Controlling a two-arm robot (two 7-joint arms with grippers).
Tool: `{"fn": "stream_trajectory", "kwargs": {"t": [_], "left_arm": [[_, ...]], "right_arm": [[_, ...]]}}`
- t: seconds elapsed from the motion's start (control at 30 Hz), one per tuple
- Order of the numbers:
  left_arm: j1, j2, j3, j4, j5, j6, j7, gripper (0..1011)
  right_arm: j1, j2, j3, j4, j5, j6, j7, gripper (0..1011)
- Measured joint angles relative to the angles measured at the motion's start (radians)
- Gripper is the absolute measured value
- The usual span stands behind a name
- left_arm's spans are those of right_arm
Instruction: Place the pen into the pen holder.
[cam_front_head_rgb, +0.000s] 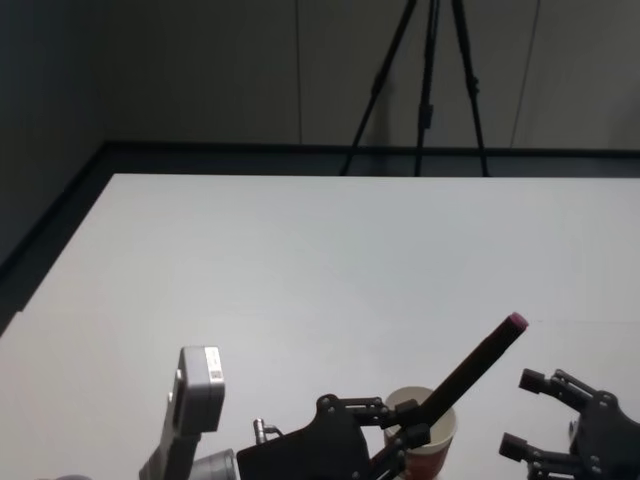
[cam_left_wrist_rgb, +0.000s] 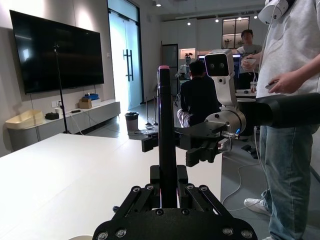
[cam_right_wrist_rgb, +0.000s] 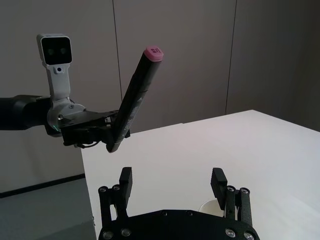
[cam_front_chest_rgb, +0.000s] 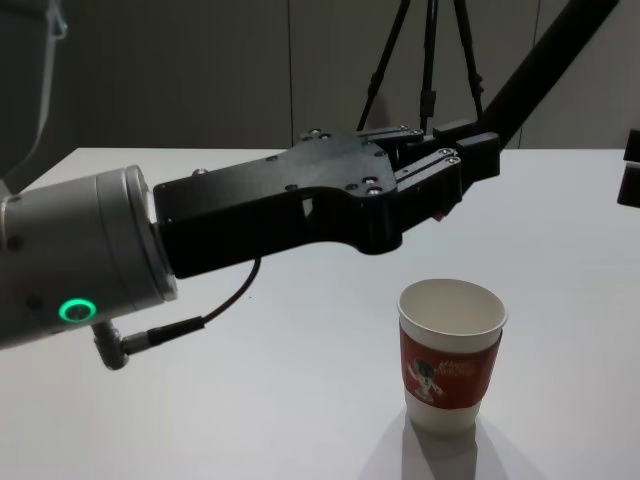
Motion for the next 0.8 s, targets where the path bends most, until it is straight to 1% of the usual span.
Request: {"fn": "stream_trajectory", "kwargs": {"t": [0.47, 0.8], "left_arm": [[0.000, 0.000, 0.000, 0.000, 0.000, 0.000, 0.000, 184], [0.000, 0.000, 0.000, 0.000, 0.000, 0.000, 0.000, 183]], "right_arm": [[0.022, -0.002, -0.032, 0.017, 0.070, 0.001, 0.058, 1001], [0.037, -0.009, -0.053, 0.018, 0.103, 0.012, 0.070, 1001]]}}
